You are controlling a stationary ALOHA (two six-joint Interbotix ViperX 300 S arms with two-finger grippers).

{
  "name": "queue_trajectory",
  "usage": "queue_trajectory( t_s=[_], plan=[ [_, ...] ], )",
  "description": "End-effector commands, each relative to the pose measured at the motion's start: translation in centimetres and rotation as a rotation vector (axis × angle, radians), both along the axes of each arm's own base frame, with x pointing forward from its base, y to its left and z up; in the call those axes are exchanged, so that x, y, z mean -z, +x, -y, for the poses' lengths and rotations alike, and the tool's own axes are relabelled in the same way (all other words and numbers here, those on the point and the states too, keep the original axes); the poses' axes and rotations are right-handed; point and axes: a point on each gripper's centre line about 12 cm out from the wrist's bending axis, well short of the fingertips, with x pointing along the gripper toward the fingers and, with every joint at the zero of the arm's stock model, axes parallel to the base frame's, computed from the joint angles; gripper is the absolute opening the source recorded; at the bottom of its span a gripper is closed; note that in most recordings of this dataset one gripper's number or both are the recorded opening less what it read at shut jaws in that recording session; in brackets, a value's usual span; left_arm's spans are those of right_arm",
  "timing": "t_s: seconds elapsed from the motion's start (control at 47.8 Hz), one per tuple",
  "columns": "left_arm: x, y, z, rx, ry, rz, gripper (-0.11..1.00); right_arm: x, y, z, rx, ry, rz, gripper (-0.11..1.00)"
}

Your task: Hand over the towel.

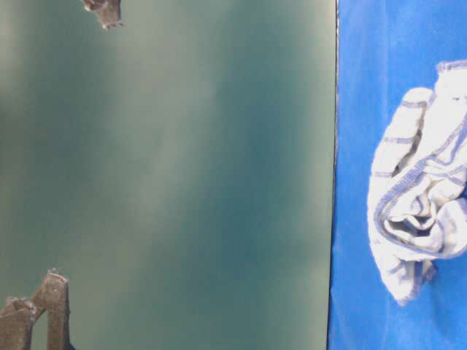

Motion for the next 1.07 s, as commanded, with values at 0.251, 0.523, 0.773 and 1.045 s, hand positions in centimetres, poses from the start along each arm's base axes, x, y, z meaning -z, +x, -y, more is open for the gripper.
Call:
queue_trajectory(
  t_s=[0.251, 0.523, 0.773, 1.045],
  plan=[
    [-1.3, -1.9, 0.0, 0.001, -0.003, 0.057, 0.94, -2.3, -1.7, -0.2, -0.001, -0.008, 0.073, 0.71],
    [-1.8, -8.3, -0.4, 0.000, -0.004, 0.118, 0.94, -3.3, -6.9, -0.7, 0.004, -0.010, 0.078, 0.70],
    [0.7, -12.7, -0.6, 0.001, -0.004, 0.113, 0.94, -0.2, -11.4, -1.2, 0.007, -0.007, 0.132, 0.69],
    [6.1, -16.5, -1.3, -0.040, -0.008, 0.123, 0.93, 4.5, -12.2, -1.2, 0.015, 0.015, 0.093, 0.69]
  ],
)
